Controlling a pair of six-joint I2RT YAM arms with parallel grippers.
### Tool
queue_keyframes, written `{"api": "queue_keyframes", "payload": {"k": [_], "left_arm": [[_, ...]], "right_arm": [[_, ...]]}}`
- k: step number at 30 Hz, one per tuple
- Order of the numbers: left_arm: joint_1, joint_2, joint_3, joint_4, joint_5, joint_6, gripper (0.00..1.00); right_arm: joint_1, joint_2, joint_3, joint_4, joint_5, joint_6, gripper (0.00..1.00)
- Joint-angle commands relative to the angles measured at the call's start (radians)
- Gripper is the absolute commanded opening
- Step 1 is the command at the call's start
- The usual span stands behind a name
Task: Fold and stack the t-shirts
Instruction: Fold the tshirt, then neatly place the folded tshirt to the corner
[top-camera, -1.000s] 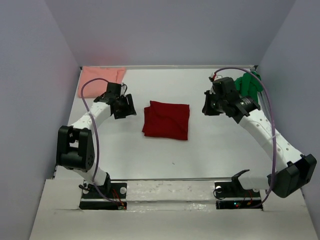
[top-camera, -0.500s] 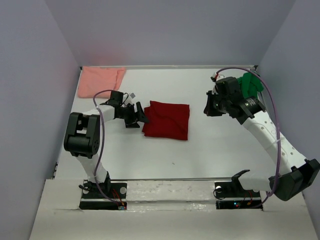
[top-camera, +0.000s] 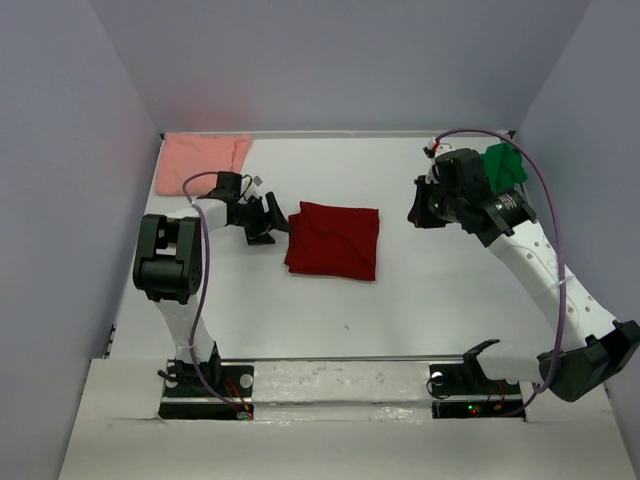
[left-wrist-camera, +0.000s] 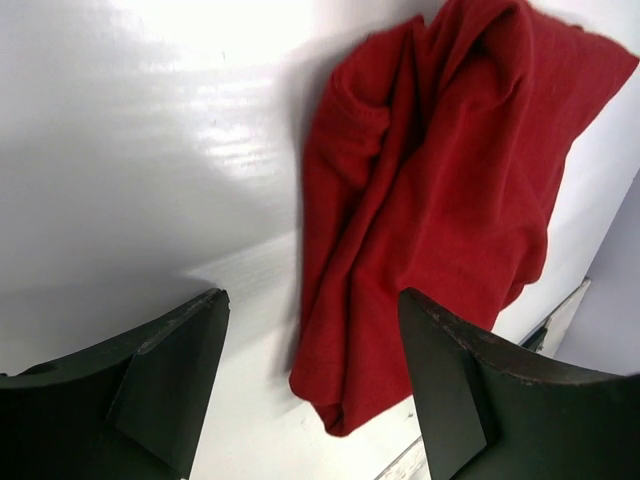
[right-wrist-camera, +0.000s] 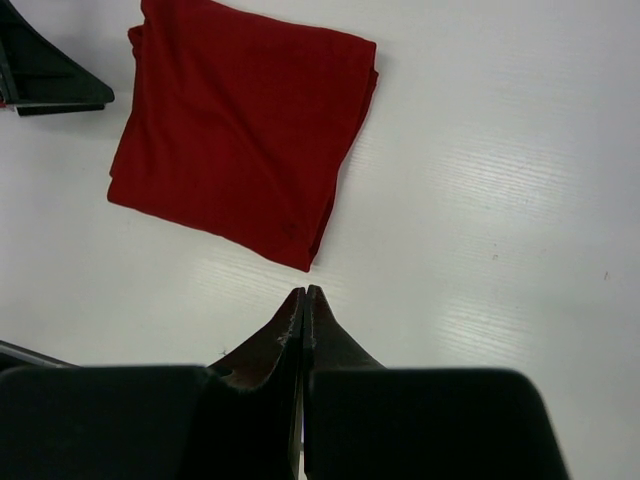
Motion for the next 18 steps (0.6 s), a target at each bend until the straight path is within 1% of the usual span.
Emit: {"api": "queue_keyframes", "payload": {"k": [1, 6, 7, 8, 9, 12, 17, 18], "left_arm": [[0.003, 0.066, 0.06, -0.051, -0.051, 0.013, 0.82], [0.003, 0.12, 0.092, -0.036, 0.028, 0.01, 0.83], [0.003, 0.129, 0.094, -0.028, 0.054, 0.01, 0.83], [0.003, 0.148, 0.092, -0.016, 0.124, 0.01, 0.83], [0.003, 0.158, 0.082, 0.017, 0.161, -0.009, 0.83], [0.001, 0.192, 0.056, 0.074, 0.221, -0.05, 0.83], [-0.029, 0.204, 0.043, 0.093, 0.204, -0.072, 0.83], [-0.044, 0.204, 0.042, 0.091, 0.181, -0.076, 0.83]], "right_arm": [[0.004, -0.009, 0.01, 0.021, -0.021, 0.0, 0.0], [0.004, -0.004, 0.013, 0.029, -0.026, -0.002, 0.0], [0.004, -0.006, 0.014, 0.029, -0.023, -0.003, 0.0], [0.004, -0.006, 0.014, 0.032, -0.02, -0.005, 0.0], [0.004, -0.007, 0.016, 0.032, -0.015, -0.005, 0.0], [0.004, -0.01, 0.019, 0.037, -0.018, -0.005, 0.0], [0.004, -0.007, 0.016, 0.044, -0.015, 0.003, 0.0], [0.004, -0.006, 0.018, 0.044, -0.026, 0.001, 0.0]]}}
